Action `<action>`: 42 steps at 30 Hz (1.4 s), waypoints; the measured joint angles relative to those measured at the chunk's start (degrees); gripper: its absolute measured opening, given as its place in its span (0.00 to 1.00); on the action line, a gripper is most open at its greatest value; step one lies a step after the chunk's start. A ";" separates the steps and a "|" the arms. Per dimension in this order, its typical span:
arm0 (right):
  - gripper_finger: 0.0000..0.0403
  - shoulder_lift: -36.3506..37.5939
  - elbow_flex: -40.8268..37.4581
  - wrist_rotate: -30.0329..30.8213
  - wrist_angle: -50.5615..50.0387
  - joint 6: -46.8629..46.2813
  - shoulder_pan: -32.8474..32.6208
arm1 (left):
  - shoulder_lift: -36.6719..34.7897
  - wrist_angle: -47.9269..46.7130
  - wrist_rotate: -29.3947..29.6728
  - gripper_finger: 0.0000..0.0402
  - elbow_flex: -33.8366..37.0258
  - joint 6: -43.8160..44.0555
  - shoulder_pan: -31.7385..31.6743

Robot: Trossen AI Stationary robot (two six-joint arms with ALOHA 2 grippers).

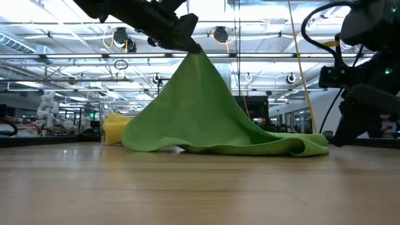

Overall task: Fold microfiber towels
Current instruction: Fold the green towel on the table

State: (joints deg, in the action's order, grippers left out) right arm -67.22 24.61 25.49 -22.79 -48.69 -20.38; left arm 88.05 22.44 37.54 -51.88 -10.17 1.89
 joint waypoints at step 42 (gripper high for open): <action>0.41 8.56 -8.82 8.69 40.43 33.94 26.94 | 0.00 -0.07 -1.75 0.01 0.00 0.18 0.00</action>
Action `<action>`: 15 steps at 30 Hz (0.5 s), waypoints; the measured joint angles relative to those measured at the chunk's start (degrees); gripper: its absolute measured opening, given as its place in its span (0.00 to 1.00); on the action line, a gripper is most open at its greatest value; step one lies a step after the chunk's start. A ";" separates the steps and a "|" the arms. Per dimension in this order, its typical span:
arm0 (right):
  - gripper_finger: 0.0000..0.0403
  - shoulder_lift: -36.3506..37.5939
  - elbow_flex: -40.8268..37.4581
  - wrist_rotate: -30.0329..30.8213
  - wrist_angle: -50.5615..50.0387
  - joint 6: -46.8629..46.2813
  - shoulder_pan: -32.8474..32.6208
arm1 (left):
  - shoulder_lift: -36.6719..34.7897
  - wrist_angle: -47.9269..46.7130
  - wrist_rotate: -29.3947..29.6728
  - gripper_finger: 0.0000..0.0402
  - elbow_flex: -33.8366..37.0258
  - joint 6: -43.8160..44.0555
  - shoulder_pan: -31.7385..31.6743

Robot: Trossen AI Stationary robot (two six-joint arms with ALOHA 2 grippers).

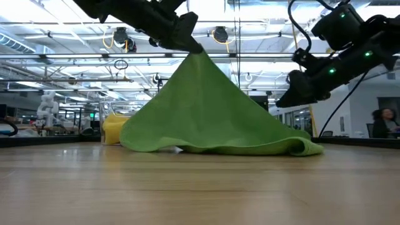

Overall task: Fold microfiber towels
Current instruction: Fold the green towel on the table

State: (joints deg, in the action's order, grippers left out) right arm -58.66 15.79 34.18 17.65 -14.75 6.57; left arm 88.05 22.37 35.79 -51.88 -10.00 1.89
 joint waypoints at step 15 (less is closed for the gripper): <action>0.50 10.80 -0.01 1.82 -33.70 -4.17 -3.21 | 0.02 -0.35 -2.80 0.02 0.00 1.53 -1.44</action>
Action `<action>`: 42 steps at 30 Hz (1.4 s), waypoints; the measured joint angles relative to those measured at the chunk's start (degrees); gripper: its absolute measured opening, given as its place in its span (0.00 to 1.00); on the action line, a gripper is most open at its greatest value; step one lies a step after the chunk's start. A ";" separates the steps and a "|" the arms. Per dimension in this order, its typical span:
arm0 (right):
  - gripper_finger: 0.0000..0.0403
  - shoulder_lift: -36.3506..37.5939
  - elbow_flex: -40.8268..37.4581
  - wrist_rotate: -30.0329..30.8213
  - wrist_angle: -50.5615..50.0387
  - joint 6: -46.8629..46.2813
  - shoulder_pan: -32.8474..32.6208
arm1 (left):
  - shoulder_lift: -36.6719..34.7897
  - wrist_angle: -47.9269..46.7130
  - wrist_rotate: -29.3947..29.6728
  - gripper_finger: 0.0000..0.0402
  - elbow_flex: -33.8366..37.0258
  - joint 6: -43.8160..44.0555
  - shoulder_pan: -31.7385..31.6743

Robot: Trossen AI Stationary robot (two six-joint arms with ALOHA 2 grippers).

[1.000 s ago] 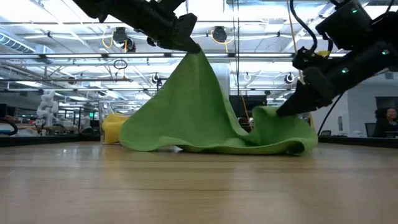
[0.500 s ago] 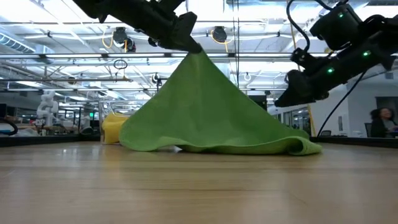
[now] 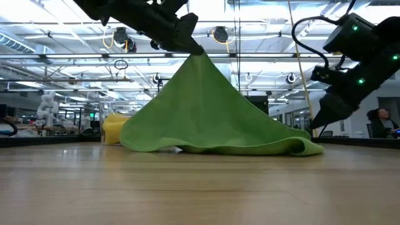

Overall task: Fold microfiber towels
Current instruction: Fold the green towel on the table

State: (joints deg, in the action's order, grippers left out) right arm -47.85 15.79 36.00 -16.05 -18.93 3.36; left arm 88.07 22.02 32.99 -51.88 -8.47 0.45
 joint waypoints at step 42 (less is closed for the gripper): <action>0.09 -13.71 -0.04 -3.56 14.11 10.63 7.46 | 0.00 -0.46 -0.09 0.03 0.00 -0.31 0.07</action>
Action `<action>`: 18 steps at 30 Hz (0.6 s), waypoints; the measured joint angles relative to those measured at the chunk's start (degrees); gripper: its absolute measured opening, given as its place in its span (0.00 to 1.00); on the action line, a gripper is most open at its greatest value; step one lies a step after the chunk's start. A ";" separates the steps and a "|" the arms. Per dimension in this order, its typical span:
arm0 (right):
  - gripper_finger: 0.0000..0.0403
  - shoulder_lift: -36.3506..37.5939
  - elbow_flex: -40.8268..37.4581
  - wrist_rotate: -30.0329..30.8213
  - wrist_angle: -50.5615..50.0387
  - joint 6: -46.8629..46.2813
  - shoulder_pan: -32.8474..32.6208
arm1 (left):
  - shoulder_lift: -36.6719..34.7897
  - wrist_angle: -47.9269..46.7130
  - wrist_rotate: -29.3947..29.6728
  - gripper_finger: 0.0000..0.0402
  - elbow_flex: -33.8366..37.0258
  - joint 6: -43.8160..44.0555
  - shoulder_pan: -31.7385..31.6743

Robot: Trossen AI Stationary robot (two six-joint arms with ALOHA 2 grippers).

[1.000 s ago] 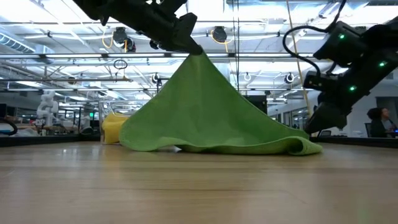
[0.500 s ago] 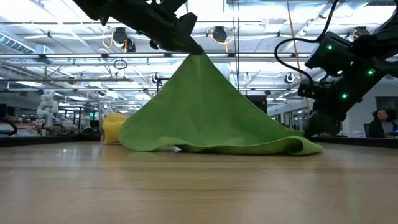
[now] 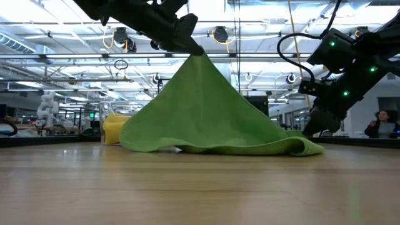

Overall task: Fold microfiber towels
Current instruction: Fold the green towel on the table

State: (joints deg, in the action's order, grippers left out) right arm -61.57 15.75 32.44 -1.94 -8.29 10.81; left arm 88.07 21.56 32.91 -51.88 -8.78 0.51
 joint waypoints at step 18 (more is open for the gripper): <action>0.30 -0.23 -4.65 -10.07 11.02 3.33 7.76 | 0.00 0.02 0.00 0.02 0.00 0.04 0.00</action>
State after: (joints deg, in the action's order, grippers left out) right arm -61.80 11.10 22.36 9.08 -4.97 18.57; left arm 88.07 21.58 32.91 -51.88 -8.73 0.51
